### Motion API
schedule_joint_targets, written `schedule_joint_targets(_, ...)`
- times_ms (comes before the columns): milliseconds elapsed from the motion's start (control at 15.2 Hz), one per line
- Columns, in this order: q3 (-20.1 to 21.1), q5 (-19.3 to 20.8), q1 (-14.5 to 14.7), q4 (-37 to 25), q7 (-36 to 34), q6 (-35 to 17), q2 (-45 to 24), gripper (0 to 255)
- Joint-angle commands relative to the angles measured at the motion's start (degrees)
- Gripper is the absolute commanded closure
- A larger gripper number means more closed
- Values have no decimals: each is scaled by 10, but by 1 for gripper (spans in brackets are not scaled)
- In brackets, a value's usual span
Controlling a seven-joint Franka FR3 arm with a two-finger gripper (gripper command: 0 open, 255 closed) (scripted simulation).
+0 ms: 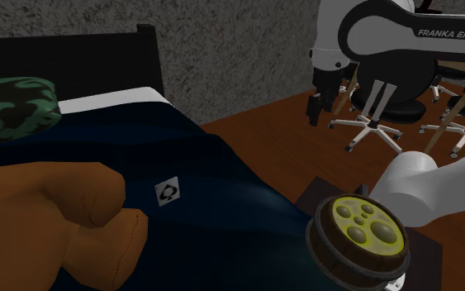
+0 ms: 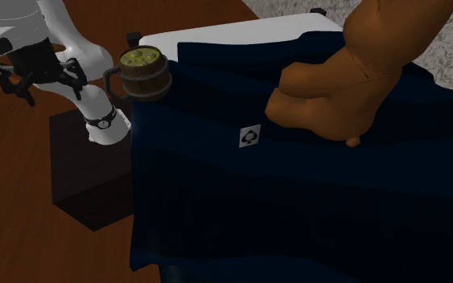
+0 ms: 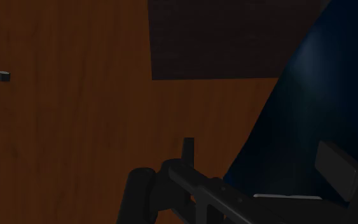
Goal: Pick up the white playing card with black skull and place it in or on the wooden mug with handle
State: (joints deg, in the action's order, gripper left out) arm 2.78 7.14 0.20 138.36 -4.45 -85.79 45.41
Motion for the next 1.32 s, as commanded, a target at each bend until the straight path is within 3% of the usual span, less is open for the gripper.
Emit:
schedule_joint_targets(0, 0, 0, 0, 0, 0, 0, 0, 0)
schedule_joint_targets(660, 105, -99, 30, -27, -149, -77, -106, 0)
schedule_joint_targets(1254, 192, -137, 43, -110, -279, -149, -249, 0)
